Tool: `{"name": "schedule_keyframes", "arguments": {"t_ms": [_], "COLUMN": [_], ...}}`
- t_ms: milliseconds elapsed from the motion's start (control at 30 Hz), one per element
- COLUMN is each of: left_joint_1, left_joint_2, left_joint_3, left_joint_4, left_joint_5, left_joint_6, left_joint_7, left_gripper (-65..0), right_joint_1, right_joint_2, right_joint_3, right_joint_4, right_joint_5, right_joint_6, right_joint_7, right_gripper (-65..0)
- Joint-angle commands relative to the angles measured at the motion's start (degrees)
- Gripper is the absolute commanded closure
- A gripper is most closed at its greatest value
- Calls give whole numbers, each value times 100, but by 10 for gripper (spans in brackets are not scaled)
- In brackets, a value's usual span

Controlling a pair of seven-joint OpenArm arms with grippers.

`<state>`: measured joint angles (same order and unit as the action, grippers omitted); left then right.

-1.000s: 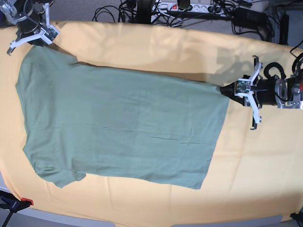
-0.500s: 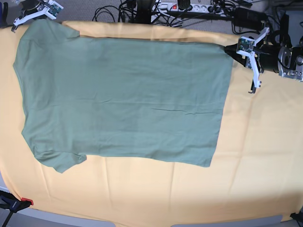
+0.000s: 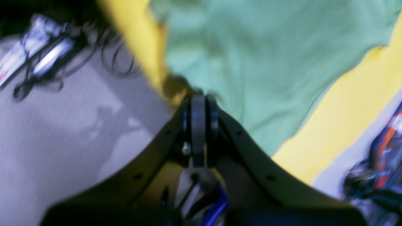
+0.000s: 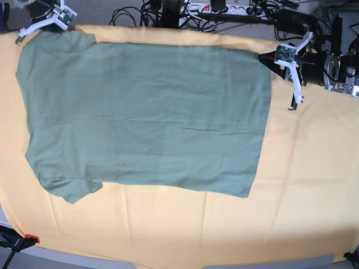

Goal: Fold the T-shirt properly
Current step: 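Pull the grasped shoulder corners away from the hem to straighten the shirt, then lower the shoulder corners onto the table and open both grippers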

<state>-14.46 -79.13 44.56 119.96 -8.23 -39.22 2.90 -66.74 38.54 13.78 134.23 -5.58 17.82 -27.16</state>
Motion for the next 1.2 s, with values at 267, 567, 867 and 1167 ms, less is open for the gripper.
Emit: {"name": "schedule_keyframes", "arguments": {"t_ms": [267,567,867,1167], "left_joint_1": [-83,-476,-922,-907], "left_joint_2": [542,984,1104,1106], "left_joint_3": [-74,-76,-74,-74], "left_joint_4": [-201,-1001,-1215,-1215], "left_joint_5": [240,243,238,219], "left_joint_6": [1637,1891,2514,2511], "left_joint_7": [605,658,660,660], "left_gripper": [0,0,0,0], "right_joint_1": [1244,2531,3379,3534], "right_joint_2": [52,52,50,50], "right_joint_3": [48,48,48,46], "right_joint_4": [-238,-1700,-2116,-2118], "right_joint_5": [632,1021,1480,1631], "right_joint_6": [210,271,348,-356], "right_joint_7": [605,918,925,920], "right_gripper": [0,0,0,0]}}
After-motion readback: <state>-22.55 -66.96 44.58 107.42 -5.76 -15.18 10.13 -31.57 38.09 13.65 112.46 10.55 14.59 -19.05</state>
